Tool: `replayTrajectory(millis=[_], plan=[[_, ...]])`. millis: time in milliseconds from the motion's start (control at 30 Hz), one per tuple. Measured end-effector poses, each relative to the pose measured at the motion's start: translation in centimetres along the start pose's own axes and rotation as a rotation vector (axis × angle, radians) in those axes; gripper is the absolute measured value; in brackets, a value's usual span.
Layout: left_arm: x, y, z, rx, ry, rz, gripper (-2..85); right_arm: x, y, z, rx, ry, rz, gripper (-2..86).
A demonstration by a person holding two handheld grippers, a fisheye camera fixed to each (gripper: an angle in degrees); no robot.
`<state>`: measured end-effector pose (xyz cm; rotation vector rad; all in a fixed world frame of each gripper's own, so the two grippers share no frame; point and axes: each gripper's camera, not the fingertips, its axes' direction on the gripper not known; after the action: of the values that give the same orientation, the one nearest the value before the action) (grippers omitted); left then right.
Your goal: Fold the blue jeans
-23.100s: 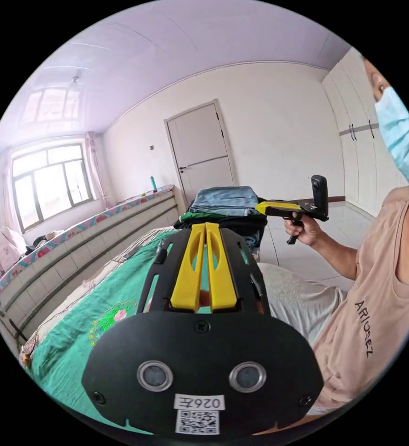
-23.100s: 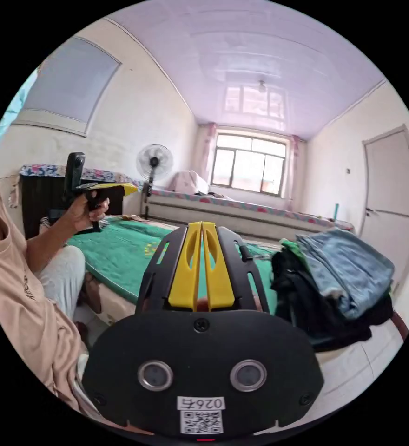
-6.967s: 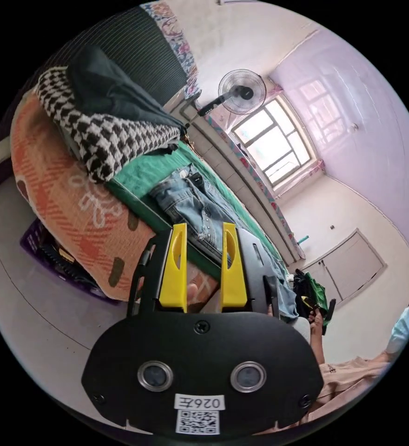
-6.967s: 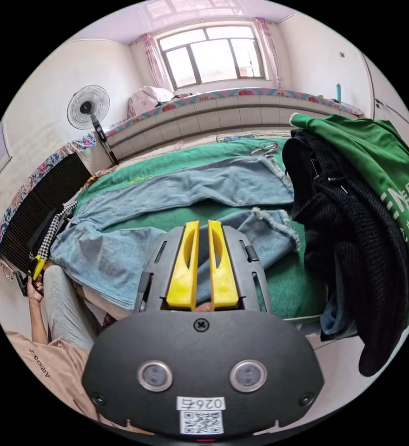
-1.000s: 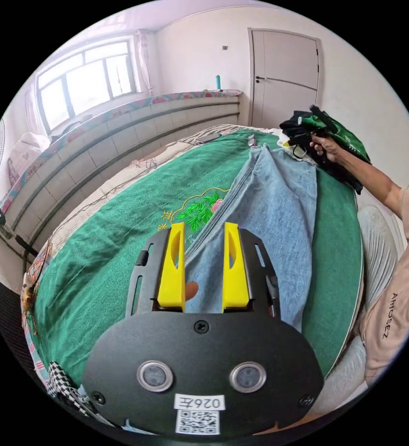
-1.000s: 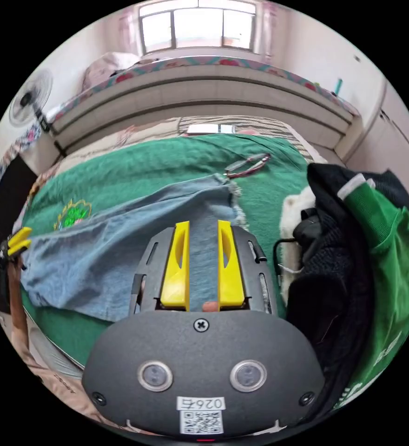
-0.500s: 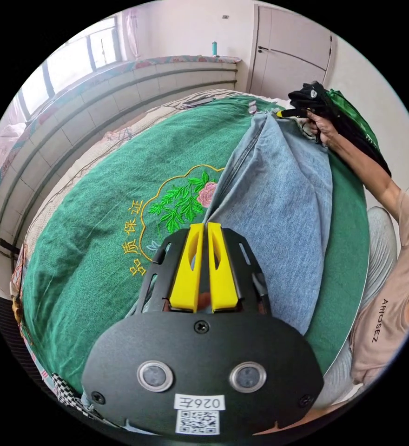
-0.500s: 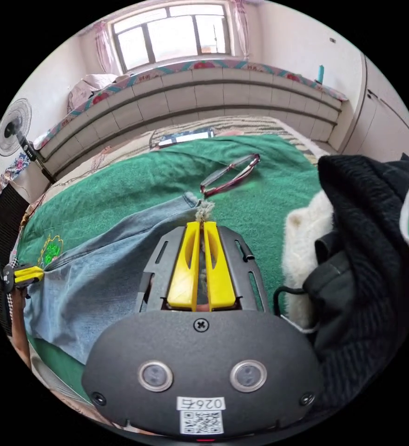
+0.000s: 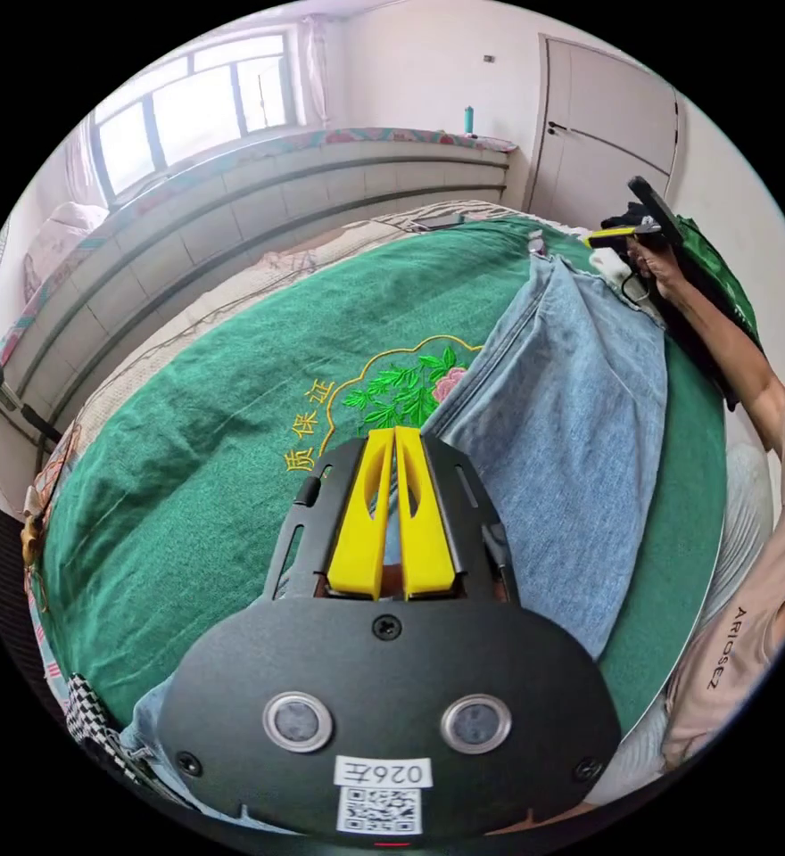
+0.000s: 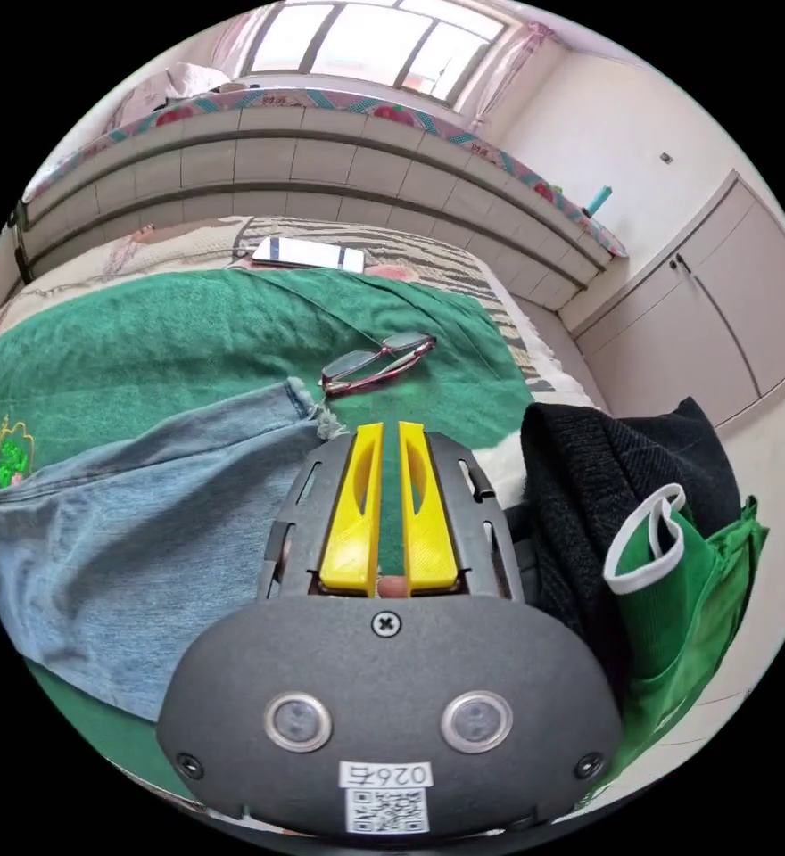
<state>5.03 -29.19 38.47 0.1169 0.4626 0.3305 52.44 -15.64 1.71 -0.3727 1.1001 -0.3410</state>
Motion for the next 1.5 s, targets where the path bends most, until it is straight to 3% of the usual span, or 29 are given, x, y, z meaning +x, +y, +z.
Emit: replayTrajectory(millis=[100,167,300,367,467,733,800,933,1000,1333,1400,1500], plan=[[0.5,0.9,-0.4,0.062,0.032,0.039,2.3,0.3,1.8,-2.0,0.142,-0.025,0.008,0.9],[1.3,1.0,-0.8,0.09,0.022,0.097,8.0,0.7,2.2,-2.3,0.169,-0.168,-0.016,2.9],[2.6,-0.1,1.4,-0.023,0.03,0.176,7.1,0.7,0.6,0.3,0.079,-0.38,-0.021,11.3],[3.9,-0.8,3.1,-0.115,0.004,0.238,1.9,-0.5,-0.3,3.8,-0.079,-0.437,-0.025,5.9],[4.7,-0.8,2.0,-0.097,-0.031,0.262,0.3,-0.3,0.6,2.1,0.004,-0.407,0.001,-0.6],[5.3,-0.3,-2.6,0.057,-0.133,0.276,-0.5,2.6,2.5,-7.5,0.288,-0.408,0.002,-1.2],[3.9,-0.7,-1.3,0.04,-0.095,0.22,-0.4,1.9,0.8,-6.8,0.265,-0.399,-0.003,-0.6],[1.7,-0.4,3.4,-0.092,0.008,0.111,-0.4,-1.8,-3.3,0.0,-0.016,-0.316,-0.032,6.4],[1.8,0.1,2.5,-0.046,-0.003,0.098,-0.5,-2.9,-3.1,1.0,-0.075,-0.26,-0.033,7.3],[4.5,4.1,-6.4,0.11,-0.181,-0.014,-1.0,-13.0,7.3,-8.4,0.257,-0.337,-0.363,0.1],[4.7,5.4,-5.6,0.061,-0.197,-0.015,-1.0,-14.4,8.7,-8.5,0.27,-0.383,-0.415,-0.6],[3.9,8.1,0.2,-0.192,-0.207,-0.033,-0.9,-15.3,10.8,-5.6,0.149,-0.318,-0.484,-0.8]])
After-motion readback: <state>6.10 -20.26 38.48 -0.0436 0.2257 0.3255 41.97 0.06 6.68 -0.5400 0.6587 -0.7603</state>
